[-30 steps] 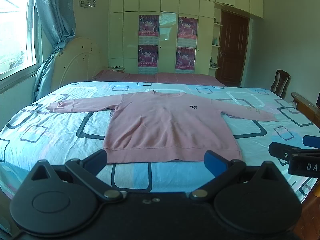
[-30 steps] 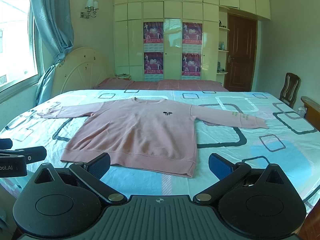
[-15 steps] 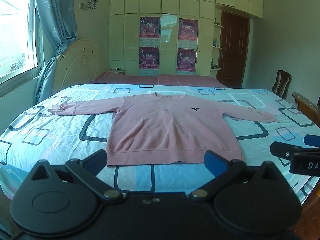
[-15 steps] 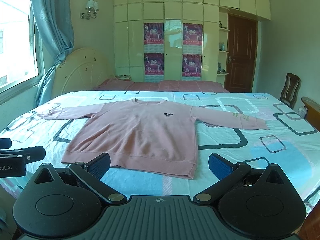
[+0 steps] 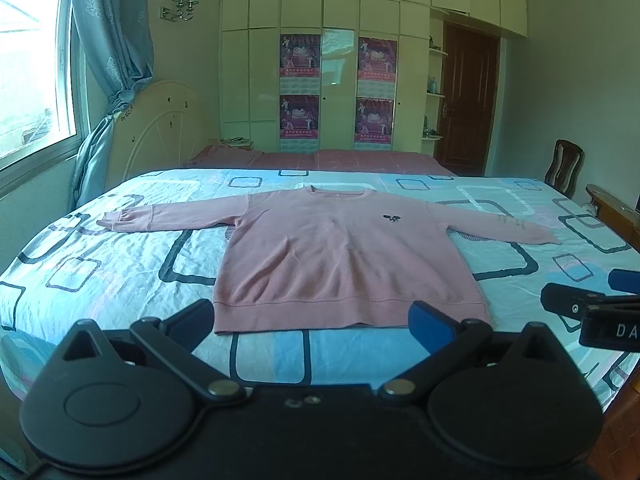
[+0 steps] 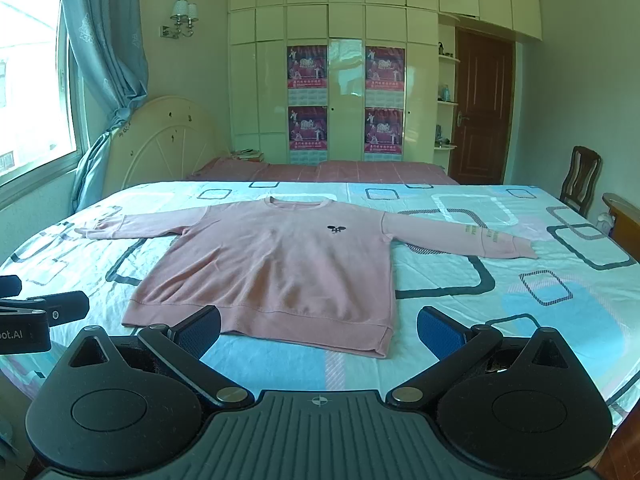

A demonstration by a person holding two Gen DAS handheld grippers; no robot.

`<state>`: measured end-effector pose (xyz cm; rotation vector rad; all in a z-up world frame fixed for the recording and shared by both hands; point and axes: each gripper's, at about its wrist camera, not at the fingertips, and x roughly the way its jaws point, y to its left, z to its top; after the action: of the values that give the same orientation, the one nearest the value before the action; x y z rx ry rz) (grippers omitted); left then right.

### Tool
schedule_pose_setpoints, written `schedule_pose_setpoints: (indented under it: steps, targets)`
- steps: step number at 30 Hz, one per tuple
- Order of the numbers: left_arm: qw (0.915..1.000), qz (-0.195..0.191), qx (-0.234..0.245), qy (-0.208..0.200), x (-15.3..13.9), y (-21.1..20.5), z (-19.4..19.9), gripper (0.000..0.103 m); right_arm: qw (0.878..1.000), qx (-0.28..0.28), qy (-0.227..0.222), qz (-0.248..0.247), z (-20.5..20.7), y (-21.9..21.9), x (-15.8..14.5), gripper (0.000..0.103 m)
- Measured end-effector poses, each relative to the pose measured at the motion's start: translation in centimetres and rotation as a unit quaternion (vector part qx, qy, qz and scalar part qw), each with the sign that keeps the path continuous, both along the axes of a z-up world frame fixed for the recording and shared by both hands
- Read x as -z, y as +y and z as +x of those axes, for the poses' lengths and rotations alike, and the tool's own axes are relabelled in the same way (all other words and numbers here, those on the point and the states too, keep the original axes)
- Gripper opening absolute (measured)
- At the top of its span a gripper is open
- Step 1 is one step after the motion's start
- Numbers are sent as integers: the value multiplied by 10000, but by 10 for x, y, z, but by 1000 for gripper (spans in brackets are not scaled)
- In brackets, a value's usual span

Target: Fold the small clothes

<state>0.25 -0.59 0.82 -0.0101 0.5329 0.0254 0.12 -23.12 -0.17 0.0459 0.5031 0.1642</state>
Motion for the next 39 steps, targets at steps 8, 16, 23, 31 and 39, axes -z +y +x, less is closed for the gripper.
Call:
schedule_pose_setpoints:
  steps: [8,16,23,31,39]
  targets:
    - [10000,9,-45,-17,1,0,-1,103,10000,-18,-8,-11,1,2,-1,103]
    - [10000,33,-49,-11,1,0,-1,103,10000,-56,0,7,6,4,-2,103]
    - [10000,38,-52,-6,0,-2,1,103,10000,-56,-3,14,6,4,-1,103]
    - [10000,34,-57,1,0,-5,3,103,10000,-42,10,9,11,4,-2,103]
    - [10000,41,-64,22,1,-8,4,103,10000,-48,15,25,12,2,-2,103]
